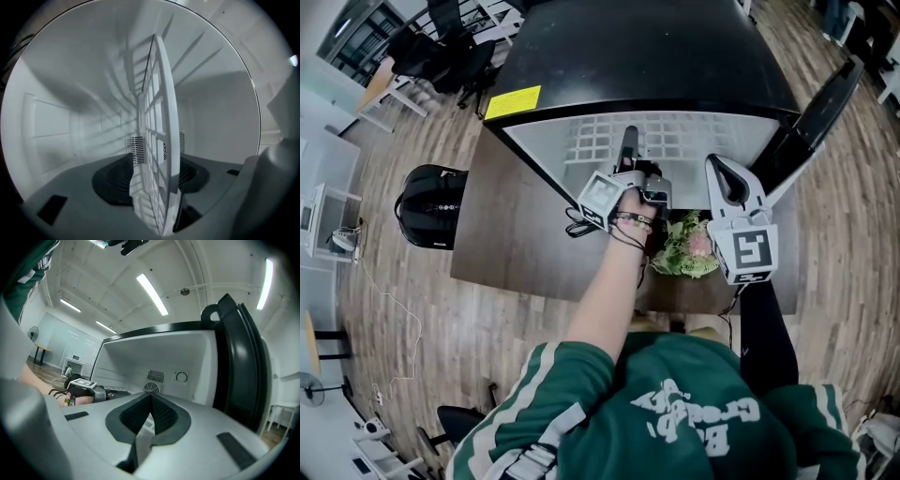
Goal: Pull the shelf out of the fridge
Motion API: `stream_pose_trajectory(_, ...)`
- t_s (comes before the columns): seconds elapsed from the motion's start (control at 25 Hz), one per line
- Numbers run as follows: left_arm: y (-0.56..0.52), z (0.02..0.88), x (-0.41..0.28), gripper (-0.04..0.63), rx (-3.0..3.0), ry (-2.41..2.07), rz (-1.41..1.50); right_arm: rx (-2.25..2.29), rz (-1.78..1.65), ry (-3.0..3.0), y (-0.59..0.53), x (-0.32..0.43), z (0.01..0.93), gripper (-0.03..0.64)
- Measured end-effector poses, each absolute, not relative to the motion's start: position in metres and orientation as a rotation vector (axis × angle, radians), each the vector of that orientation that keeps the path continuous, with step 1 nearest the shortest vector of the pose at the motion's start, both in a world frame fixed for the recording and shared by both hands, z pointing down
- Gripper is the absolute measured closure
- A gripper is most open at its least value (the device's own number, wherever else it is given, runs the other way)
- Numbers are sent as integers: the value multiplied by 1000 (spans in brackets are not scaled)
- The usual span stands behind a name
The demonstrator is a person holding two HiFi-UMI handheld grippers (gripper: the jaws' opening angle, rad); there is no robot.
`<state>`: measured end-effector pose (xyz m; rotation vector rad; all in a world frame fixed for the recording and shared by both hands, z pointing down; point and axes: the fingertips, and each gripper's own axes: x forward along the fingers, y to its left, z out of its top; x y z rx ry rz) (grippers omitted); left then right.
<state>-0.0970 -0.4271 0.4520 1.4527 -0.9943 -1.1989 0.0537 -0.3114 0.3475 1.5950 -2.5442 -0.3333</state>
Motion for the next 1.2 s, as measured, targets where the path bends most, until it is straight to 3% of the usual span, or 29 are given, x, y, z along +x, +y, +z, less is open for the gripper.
stream_pose_trajectory(0.4,-440,447,-99,408,1467,-1019,-1208,1641,-292,-2521,-324,56,351,607)
stream_pose_trajectory(0.56,-439,443,-101,535,1421,-1065,-1221,1657,-273,-2511,-325,58,354,607)
stream_pose_trajectory(1.2,-439,449,-103,557,1229,-1132,-1253,1652,-263,-2514,-320,63,357,607)
